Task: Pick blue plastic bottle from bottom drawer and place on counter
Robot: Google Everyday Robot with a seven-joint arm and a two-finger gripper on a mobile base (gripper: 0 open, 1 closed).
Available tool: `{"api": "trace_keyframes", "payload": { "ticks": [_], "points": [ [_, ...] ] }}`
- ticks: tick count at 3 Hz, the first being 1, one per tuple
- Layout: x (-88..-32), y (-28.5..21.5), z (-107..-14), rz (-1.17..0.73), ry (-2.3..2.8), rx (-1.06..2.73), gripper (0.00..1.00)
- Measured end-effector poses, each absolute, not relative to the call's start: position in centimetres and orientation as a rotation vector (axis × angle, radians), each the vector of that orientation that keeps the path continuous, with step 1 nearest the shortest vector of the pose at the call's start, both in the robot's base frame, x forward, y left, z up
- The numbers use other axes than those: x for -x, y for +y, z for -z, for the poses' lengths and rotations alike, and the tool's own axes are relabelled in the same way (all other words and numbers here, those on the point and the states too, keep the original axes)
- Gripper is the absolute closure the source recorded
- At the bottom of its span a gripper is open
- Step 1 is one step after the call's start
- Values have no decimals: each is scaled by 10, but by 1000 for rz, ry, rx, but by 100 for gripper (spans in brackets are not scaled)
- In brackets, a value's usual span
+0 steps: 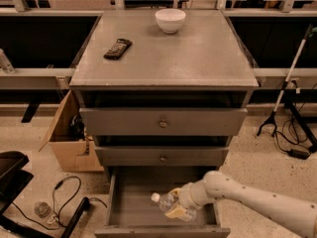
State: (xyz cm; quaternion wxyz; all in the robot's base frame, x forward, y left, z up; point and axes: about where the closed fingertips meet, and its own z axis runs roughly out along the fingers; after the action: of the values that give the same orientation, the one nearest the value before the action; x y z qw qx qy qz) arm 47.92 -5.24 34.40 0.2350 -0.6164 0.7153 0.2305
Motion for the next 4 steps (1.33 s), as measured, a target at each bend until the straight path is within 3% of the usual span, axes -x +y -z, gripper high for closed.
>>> {"api": "trace_keyframes", "payload": {
  "ticks": [1, 2, 4],
  "points": [
    [-474, -134, -334, -772, 2019, 1455, 100],
    [-488, -165, -348, -763, 1967, 1465, 100],
    [-501, -154, -403, -760, 1928, 1411, 100]
  ]
}}
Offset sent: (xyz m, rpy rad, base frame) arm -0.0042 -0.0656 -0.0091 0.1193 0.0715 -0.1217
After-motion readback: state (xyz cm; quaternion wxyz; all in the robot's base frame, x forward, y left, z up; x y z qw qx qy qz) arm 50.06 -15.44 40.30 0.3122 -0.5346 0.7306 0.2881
